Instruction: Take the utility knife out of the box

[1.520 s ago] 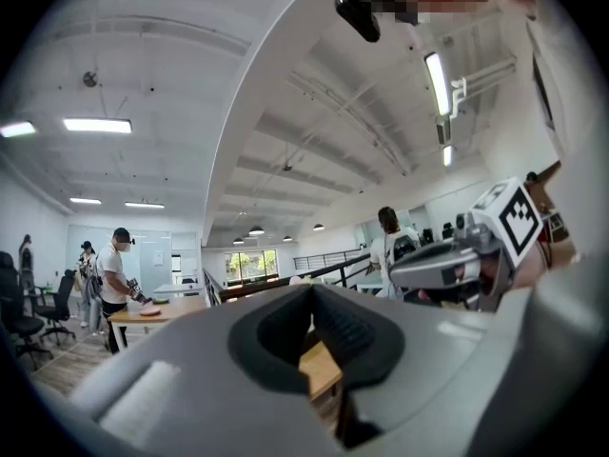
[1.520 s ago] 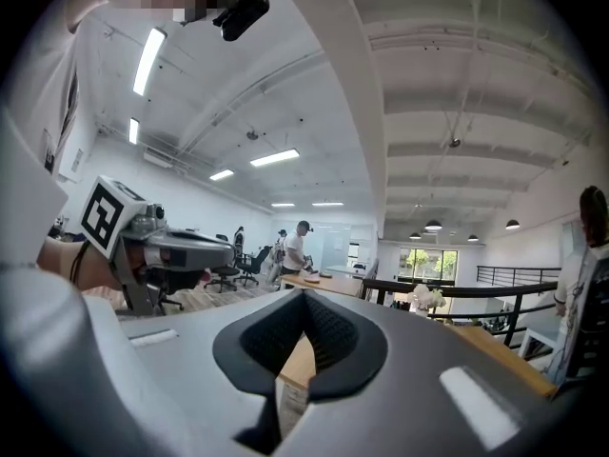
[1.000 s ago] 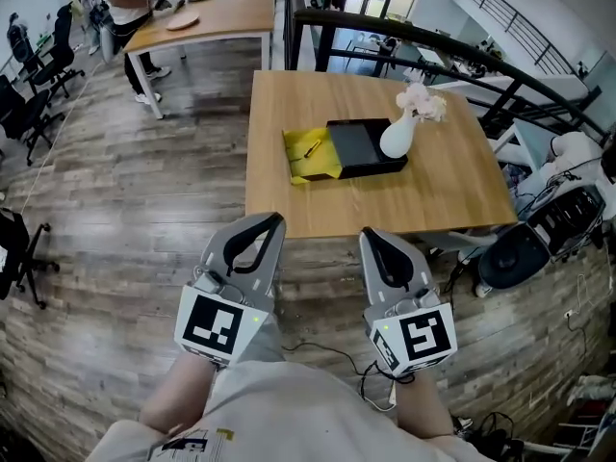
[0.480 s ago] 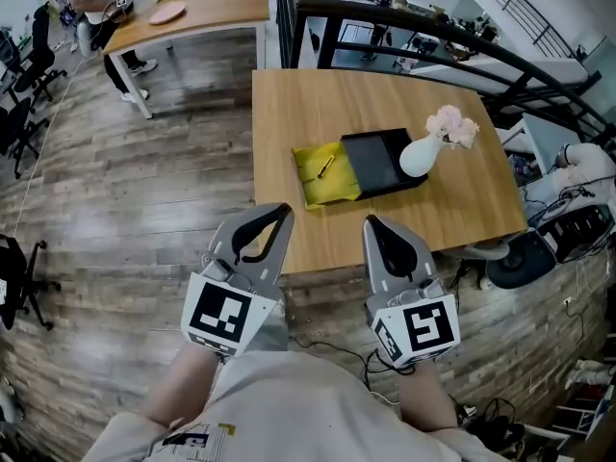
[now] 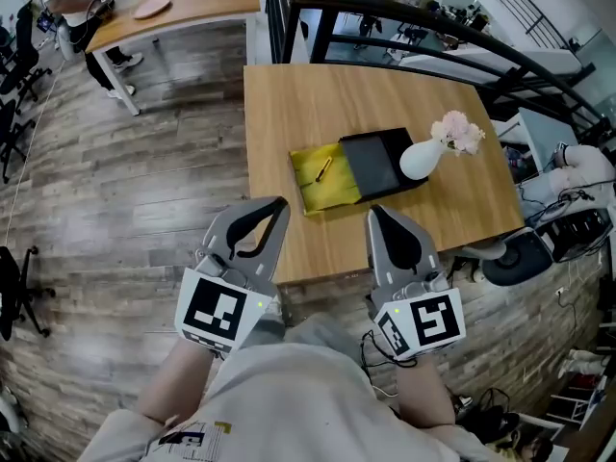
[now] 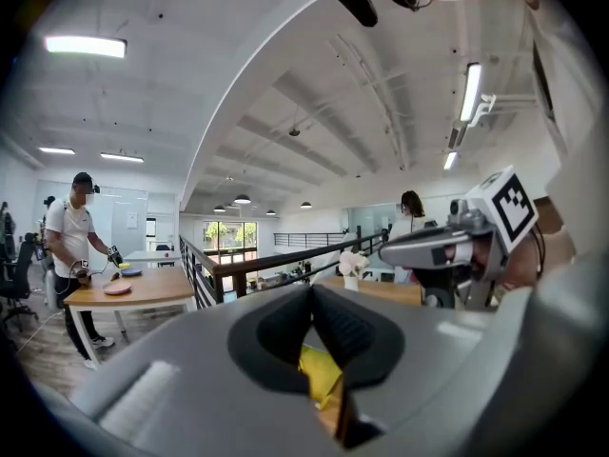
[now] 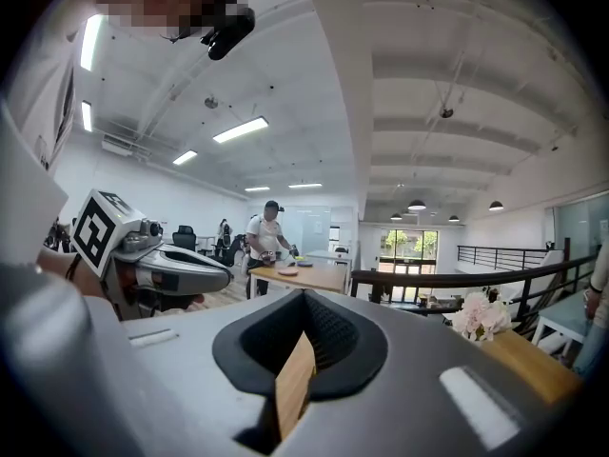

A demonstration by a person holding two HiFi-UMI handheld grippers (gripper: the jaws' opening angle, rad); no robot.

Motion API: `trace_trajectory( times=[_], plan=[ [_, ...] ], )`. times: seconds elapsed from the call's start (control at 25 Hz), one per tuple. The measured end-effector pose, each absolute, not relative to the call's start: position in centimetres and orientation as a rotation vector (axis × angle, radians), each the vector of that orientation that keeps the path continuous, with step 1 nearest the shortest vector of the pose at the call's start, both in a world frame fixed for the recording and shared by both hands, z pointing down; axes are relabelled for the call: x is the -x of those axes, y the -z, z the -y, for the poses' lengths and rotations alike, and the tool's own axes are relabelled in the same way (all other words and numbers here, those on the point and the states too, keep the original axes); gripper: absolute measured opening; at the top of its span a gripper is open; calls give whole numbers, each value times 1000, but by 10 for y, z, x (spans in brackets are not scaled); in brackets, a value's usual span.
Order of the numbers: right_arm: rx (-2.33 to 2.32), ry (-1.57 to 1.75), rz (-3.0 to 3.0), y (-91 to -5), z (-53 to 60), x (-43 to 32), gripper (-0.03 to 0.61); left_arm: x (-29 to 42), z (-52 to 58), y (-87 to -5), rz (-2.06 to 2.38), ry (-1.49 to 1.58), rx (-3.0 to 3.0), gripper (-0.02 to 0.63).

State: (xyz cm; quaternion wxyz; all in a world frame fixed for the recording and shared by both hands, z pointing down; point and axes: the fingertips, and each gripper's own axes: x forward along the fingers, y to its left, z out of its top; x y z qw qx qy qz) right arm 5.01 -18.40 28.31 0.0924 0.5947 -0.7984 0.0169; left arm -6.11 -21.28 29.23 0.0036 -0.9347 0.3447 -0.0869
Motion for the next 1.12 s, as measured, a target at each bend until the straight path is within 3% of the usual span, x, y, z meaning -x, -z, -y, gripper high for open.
trace_trajectory(
  times=[0.64,1.12],
  plan=[
    [-1592,-85,2441,-315,215,-102,0,12,230,-315,-1217,360,2880,2],
    [-1036,24,2373,-357,255,-113,2,-24,253,-336,-1263,421,2858,2]
  ],
)
